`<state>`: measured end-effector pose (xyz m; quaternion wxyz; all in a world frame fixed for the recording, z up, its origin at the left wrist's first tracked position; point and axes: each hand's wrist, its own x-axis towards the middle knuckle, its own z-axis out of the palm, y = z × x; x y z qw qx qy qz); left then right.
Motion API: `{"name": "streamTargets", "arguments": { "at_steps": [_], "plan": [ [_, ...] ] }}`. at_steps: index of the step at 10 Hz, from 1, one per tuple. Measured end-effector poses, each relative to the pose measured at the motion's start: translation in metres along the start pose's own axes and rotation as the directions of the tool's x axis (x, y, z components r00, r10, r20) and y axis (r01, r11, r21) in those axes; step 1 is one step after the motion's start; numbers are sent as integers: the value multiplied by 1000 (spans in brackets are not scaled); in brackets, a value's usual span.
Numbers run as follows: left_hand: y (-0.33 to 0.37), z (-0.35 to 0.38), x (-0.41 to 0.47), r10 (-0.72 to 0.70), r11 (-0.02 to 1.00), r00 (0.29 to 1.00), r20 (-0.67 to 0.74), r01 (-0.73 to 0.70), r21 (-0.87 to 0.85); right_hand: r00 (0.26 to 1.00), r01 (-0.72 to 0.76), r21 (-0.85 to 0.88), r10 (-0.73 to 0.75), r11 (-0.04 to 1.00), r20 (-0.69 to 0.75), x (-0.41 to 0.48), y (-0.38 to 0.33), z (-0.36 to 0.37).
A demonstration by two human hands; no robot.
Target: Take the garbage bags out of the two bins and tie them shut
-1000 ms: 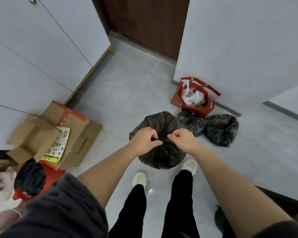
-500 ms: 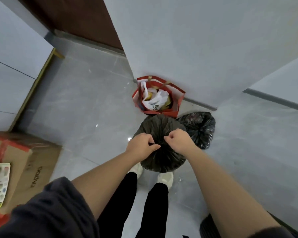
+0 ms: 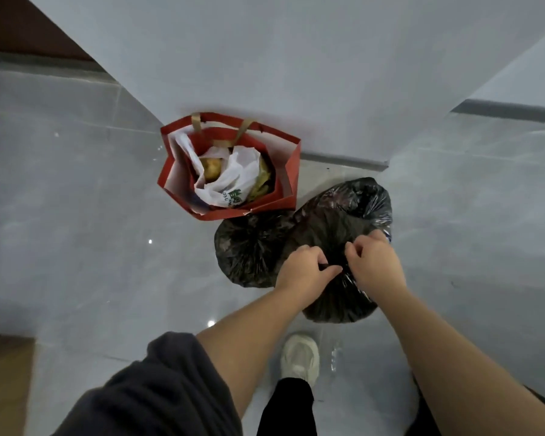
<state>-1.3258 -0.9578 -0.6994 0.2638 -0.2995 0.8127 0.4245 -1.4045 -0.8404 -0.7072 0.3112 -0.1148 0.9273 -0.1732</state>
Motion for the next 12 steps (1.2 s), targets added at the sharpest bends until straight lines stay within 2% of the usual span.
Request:
{"name": "streamTargets", "arguments": {
  "at_steps": [2, 4, 5, 6, 7, 8, 9, 11, 12],
  "plan": [
    [12, 20, 63, 58, 998, 997, -49, -58, 5, 989, -41, 2, 41, 999, -141, 57, 16, 9],
    [-19, 32, 105, 62, 994, 998, -23, -60, 86, 999, 45, 59, -43, 997, -31, 89, 26, 48],
    [-34, 34, 103, 110, 973, 993, 41, -116, 198, 995, 102, 81, -100, 991, -20, 83, 33, 51],
    [-41, 33, 90, 255, 914, 966, 35, -253, 316, 980, 188, 35, -186, 981, -71, 67, 43, 41],
    [-45, 28, 79, 350, 846, 937, -7, -313, 432, 980, 178, -60, -183, 982, -83, 48, 50, 39],
    [-46, 25, 82, 295, 796, 948, 119, -313, 519, 980, 149, -100, -134, 984, 145, 44, 48, 49],
    [-42, 21, 89, 200, 804, 962, 185, -269, 530, 964, 115, -128, -80, 985, 252, 49, 38, 55],
    [-45, -9, 60, 175, 837, 966, 192, -249, 487, 986, 42, -150, -16, 988, 168, 29, 10, 43],
    [-52, -40, 26, 201, 830, 966, 161, -256, 495, 985, 87, -167, -59, 982, 165, 5, -19, 28]
  ]
}}
